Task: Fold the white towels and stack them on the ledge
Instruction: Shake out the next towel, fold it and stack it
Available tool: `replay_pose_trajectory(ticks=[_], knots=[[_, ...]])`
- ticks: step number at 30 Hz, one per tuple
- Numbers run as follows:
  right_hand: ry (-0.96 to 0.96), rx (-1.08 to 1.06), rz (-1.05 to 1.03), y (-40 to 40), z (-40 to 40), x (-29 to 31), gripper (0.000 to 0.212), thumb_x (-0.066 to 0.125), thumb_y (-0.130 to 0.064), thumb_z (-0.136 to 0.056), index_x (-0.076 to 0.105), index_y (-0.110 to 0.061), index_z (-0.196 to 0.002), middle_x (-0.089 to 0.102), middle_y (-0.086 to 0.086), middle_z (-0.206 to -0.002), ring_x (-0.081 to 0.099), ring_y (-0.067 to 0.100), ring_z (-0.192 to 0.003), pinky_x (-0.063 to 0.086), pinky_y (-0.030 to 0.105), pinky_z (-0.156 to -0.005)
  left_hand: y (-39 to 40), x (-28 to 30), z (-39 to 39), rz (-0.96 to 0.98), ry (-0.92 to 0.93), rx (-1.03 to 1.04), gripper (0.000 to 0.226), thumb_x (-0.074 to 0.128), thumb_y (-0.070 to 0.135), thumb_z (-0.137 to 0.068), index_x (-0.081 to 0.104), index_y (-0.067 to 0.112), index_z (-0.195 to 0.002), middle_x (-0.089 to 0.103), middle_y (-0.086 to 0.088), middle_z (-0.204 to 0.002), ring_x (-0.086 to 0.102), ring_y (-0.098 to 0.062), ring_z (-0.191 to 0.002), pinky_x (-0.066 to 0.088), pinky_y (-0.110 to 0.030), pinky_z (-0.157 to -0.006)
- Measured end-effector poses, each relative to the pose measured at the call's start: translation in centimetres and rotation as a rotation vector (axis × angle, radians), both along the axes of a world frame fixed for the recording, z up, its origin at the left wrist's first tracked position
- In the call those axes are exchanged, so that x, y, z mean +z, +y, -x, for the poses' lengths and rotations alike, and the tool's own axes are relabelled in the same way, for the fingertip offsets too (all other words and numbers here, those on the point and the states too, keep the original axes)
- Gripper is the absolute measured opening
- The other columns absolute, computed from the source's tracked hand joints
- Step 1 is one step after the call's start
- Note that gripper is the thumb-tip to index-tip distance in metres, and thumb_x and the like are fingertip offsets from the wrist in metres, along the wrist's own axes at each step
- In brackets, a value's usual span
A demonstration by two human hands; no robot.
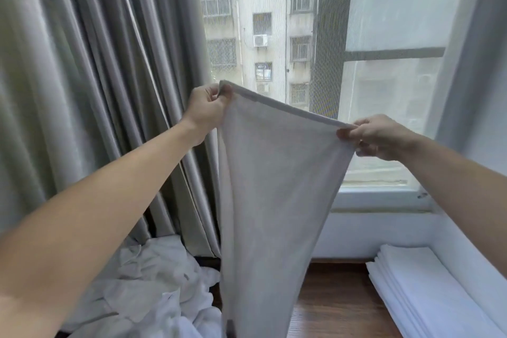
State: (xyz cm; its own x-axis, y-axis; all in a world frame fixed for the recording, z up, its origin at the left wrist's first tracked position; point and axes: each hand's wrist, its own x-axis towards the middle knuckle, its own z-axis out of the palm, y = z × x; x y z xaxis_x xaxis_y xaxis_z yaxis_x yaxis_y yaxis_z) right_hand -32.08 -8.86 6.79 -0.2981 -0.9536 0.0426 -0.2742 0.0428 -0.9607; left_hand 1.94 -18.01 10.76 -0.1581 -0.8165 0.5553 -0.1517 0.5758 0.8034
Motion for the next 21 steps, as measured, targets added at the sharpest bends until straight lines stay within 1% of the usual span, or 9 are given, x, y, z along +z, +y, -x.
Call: replay_pose_trajectory(ticks=[3,5,7,8,10,12,13,18,21], knots=[[-0.276,-0.027,0.134,-0.8,-0.3,0.7,0.009,0.07,-0.001,-0.092,0.064,-0.003,-0.086,0.06,0.008,-0.083,0.065,0.019,-0.067,0.059,0.026,-0.051,-1.3,-0.3,-1.5,0.023,-0.091,0.077,0.044,0.062,0.032,-0.101,0.067,-0.01,-0.09,0.048,-0.004,-0.078,0.04,-0.018,-0.072,0.033,-0.036,-0.064],[-0.336,-0.037,0.216,-1.5,-0.4,1.5,0.008,0.068,0.0,-0.094,0.064,-0.001,-0.087,0.062,0.009,-0.089,0.066,0.025,-0.076,0.062,0.029,-0.054,-2.1,-0.1,-2.4,0.014,-0.136,0.18,0.046,0.067,0.035,-0.098,0.065,-0.01,-0.086,0.042,-0.002,-0.069,0.036,-0.016,-0.06,0.033,-0.032,-0.056],[-0.331,-0.057,0.272,-2.2,-0.5,2.4,0.007,0.069,-0.002,-0.094,0.065,0.0,-0.089,0.063,0.009,-0.091,0.066,0.027,-0.078,0.063,0.032,-0.057,-2.5,0.5,-2.9,-0.011,-0.167,0.246,0.049,0.07,0.039,-0.096,0.064,-0.008,-0.085,0.039,0.001,-0.061,0.032,-0.015,-0.046,0.033,-0.025,-0.045],[-0.325,-0.07,0.297,-2.5,-0.6,2.9,0.007,0.07,-0.003,-0.093,0.066,-0.001,-0.089,0.063,0.009,-0.092,0.066,0.027,-0.079,0.064,0.033,-0.058,-2.7,0.9,-2.9,-0.023,-0.166,0.249,0.047,0.071,0.041,-0.095,0.068,-0.005,-0.087,0.045,0.0,-0.061,0.037,-0.016,-0.044,0.036,-0.025,-0.042],[-0.306,-0.097,0.346,-2.9,-0.5,3.7,0.008,0.074,-0.007,-0.091,0.068,-0.003,-0.088,0.065,0.008,-0.092,0.068,0.025,-0.079,0.064,0.033,-0.06,-2.5,1.6,-2.6,-0.085,-0.119,0.2,0.032,0.072,0.039,-0.095,0.076,0.006,-0.098,0.07,-0.003,-0.081,0.065,-0.022,-0.061,0.055,-0.028,-0.048],[-0.282,-0.122,0.389,-2.9,-0.3,4.4,0.01,0.078,-0.011,-0.088,0.07,-0.004,-0.088,0.066,0.008,-0.092,0.069,0.023,-0.074,0.063,0.033,-0.061,-2.3,1.9,-2.4,-0.132,-0.048,0.139,0.025,0.072,0.033,-0.094,0.077,0.011,-0.105,0.075,-0.009,-0.109,0.076,-0.027,-0.087,0.064,-0.038,-0.063],[-0.272,-0.139,0.406,-2.8,-0.1,4.6,0.012,0.08,-0.012,-0.086,0.071,-0.005,-0.088,0.067,0.008,-0.092,0.069,0.022,-0.072,0.063,0.033,-0.061,-2.0,2.0,-2.3,-0.136,-0.037,0.128,0.024,0.072,0.032,-0.094,0.076,0.012,-0.106,0.075,-0.01,-0.113,0.076,-0.027,-0.093,0.065,-0.04,-0.067],[-0.208,-0.134,0.416,-0.6,0.4,4.0,0.013,0.076,-0.013,-0.091,0.068,-0.008,-0.082,0.066,0.006,-0.083,0.068,0.017,-0.06,0.062,0.031,-0.056,0.3,0.9,-1.9,-0.154,-0.009,0.1,0.028,0.072,0.032,-0.094,0.075,0.008,-0.107,0.074,-0.014,-0.106,0.076,-0.024,-0.089,0.065,-0.04,-0.067],[-0.156,-0.096,0.376,1.8,0.6,2.3,0.014,0.07,-0.012,-0.096,0.068,-0.007,-0.083,0.062,0.008,-0.081,0.067,0.02,-0.062,0.063,0.033,-0.058,2.8,-0.8,-1.8,-0.168,-0.019,0.097,0.027,0.07,0.031,-0.095,0.075,0.009,-0.109,0.073,-0.011,-0.102,0.074,-0.025,-0.086,0.065,-0.037,-0.063]])
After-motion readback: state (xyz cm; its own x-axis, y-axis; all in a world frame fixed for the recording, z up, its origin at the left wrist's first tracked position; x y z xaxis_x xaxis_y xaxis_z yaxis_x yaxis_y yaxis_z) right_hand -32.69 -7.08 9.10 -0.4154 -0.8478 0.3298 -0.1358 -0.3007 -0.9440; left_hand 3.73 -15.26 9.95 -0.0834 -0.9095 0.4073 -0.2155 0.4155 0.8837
